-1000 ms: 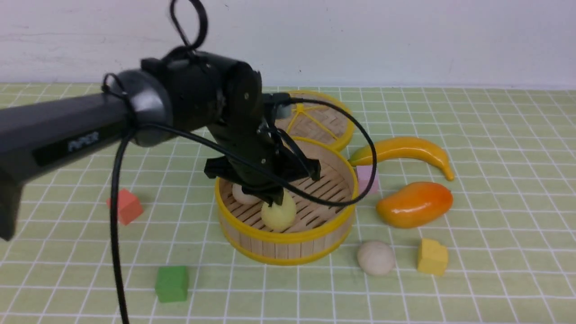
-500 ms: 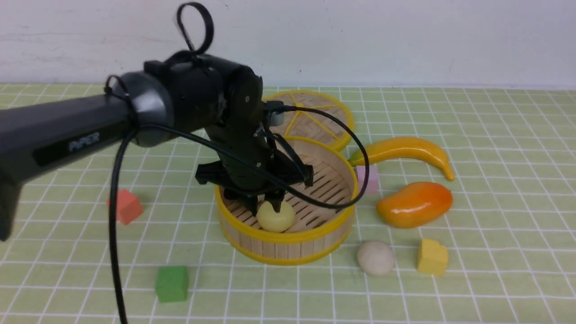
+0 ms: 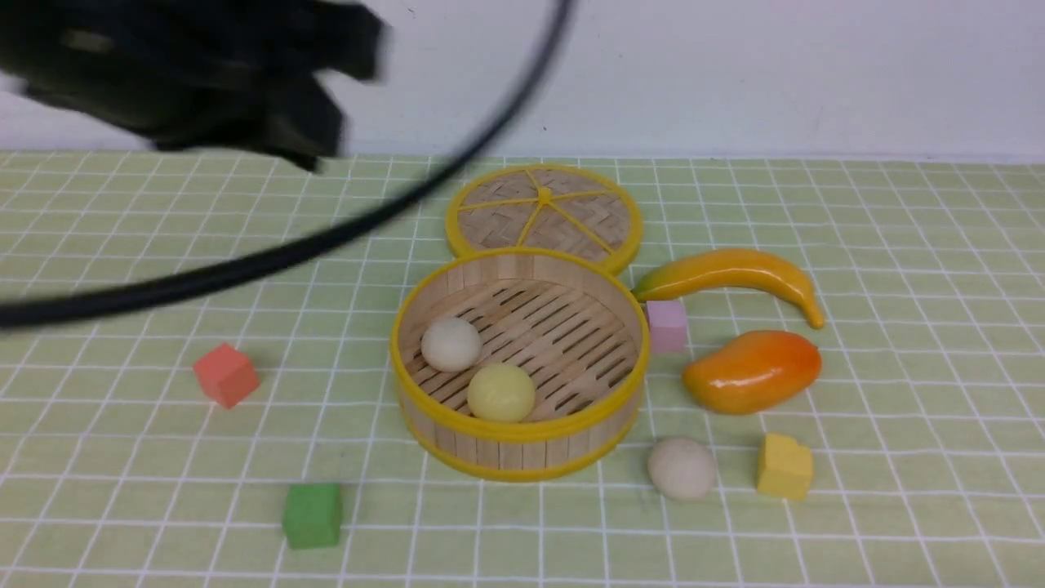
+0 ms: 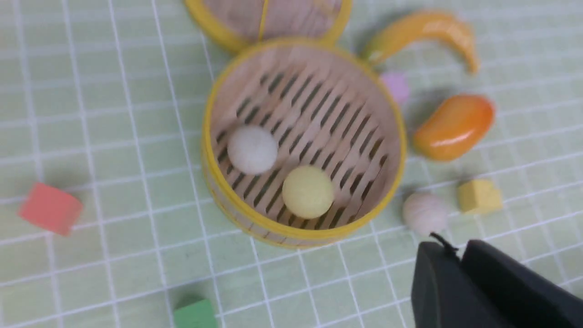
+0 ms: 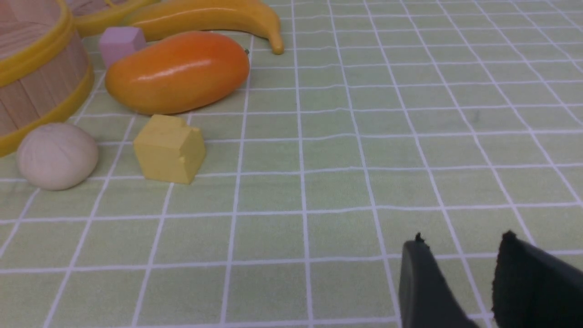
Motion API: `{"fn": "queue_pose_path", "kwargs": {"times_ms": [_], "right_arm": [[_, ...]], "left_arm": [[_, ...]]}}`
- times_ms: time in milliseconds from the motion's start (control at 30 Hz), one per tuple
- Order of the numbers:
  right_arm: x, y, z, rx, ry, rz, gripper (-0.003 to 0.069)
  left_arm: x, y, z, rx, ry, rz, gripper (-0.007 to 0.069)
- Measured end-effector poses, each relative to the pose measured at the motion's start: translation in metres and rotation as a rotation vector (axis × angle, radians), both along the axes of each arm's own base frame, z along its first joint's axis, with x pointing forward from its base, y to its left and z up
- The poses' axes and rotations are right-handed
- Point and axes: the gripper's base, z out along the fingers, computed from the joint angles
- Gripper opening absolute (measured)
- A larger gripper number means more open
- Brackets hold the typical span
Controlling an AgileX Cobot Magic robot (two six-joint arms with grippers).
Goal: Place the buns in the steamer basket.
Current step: Use the right arm to grab a steamed stuffed bun
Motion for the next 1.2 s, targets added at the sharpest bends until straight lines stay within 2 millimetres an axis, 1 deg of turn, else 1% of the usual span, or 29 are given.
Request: {"fn": "queue_pose_path", "kwargs": {"times_ms": [33, 67, 100, 133, 167, 200, 233, 267, 300, 333, 367, 400, 433, 500, 533, 567, 600, 667, 1200], "right_arm": [[0.000, 0.000, 0.000, 0.000, 0.000, 0.000, 0.0241], [0.000, 0.000, 0.000, 0.000, 0.000, 0.000, 0.0241], [0.000, 0.000, 0.000, 0.000, 0.000, 0.000, 0.0241], [0.000, 0.000, 0.000, 0.000, 0.000, 0.000, 0.0241], [0.000, 0.000, 0.000, 0.000, 0.000, 0.000, 0.0241], [0.000, 0.000, 0.000, 0.000, 0.000, 0.000, 0.0241], [0.000, 0.000, 0.000, 0.000, 0.000, 0.000, 0.0241], [0.000, 0.000, 0.000, 0.000, 0.000, 0.000, 0.0241], [0.000, 0.000, 0.000, 0.000, 0.000, 0.000, 0.0241], [0.000, 0.000, 0.000, 0.000, 0.000, 0.000, 0.0241], [0.000, 0.000, 0.000, 0.000, 0.000, 0.000, 0.0241], [0.000, 0.000, 0.000, 0.000, 0.000, 0.000, 0.0241], [0.000, 0.000, 0.000, 0.000, 0.000, 0.000, 0.0241], [0.000, 0.000, 0.000, 0.000, 0.000, 0.000, 0.0241], [0.000, 0.000, 0.000, 0.000, 0.000, 0.000, 0.0241], [0.000, 0.000, 0.000, 0.000, 0.000, 0.000, 0.0241], [0.000, 0.000, 0.000, 0.000, 0.000, 0.000, 0.0241], [0.000, 0.000, 0.000, 0.000, 0.000, 0.000, 0.0241], [0.000, 0.000, 0.000, 0.000, 0.000, 0.000, 0.0241]], "left_arm": [[-0.020, 0.014, 0.005, -0.001, -0.042, 0.011, 0.0015], [-0.036, 0.026, 0.007, 0.006, -0.075, 0.023, 0.0003], [-0.039, 0.029, 0.007, 0.007, -0.079, 0.027, 0.0000], [-0.062, 0.048, 0.003, 0.025, -0.120, 0.059, -0.0013], [-0.072, 0.057, -0.003, 0.045, -0.133, 0.082, -0.0013], [-0.088, 0.070, -0.008, 0.045, -0.155, 0.113, -0.0013], [-0.097, 0.079, -0.018, 0.057, -0.155, 0.138, -0.0013], [-0.113, 0.090, -0.027, 0.044, -0.160, 0.169, -0.0013], [-0.115, 0.092, -0.029, 0.047, -0.160, 0.171, -0.0013], [-0.131, 0.104, -0.050, 0.032, -0.130, 0.209, -0.0013], [-0.142, 0.111, -0.060, 0.011, -0.129, 0.222, -0.0013], [-0.141, 0.110, -0.063, 0.015, -0.116, 0.224, -0.0013], [-0.159, 0.120, -0.083, -0.021, -0.105, 0.238, -0.0013], [-0.173, 0.126, -0.107, -0.041, -0.077, 0.229, -0.0013], [-0.174, 0.126, -0.109, -0.042, -0.074, 0.228, -0.0013], [-0.182, 0.128, -0.124, -0.054, -0.047, 0.210, -0.0013], [-0.184, 0.128, -0.130, -0.059, -0.032, 0.202, -0.0013], [-0.185, 0.127, -0.136, -0.063, -0.015, 0.191, -0.0013], [-0.184, 0.124, -0.135, -0.093, -0.029, 0.179, -0.0013]]}}
